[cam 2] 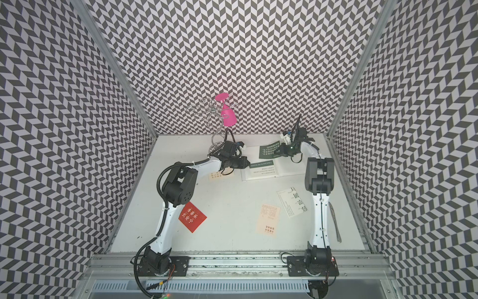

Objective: Place the photos into the photo albums
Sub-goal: Insert the photo into the photo album.

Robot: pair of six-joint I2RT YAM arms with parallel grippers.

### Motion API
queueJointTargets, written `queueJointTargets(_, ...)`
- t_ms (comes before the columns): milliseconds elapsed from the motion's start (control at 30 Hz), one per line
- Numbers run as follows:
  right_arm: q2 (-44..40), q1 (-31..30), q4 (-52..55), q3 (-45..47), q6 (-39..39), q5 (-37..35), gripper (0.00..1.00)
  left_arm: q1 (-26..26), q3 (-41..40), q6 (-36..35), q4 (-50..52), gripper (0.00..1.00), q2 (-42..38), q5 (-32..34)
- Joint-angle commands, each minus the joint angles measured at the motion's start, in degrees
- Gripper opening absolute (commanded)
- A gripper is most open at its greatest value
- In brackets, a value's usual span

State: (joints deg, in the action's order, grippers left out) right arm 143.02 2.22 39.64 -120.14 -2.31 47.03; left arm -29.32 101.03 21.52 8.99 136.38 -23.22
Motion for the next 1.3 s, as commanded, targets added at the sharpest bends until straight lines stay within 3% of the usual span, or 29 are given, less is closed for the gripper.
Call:
queueJointTargets(0,2.1,-0.9,4.1,-2.5,-2.8,0.4,0.0,0.3,-1.9,-0.1,3.5,0.1,-0.5,1.8)
queueJointTargets(267,4.9,0.4,10.0,-6.8,-5.6,-1.1,0.0,0.3,-3.0,-0.2,3.3,0.1,-0.6,2.3)
queueJointTargets(1267,2.9,3.2,12.5,-4.3,-6.7,0.3,0.0,0.9,-4.0,-0.4,3.7,0.08,-1.4,3.1)
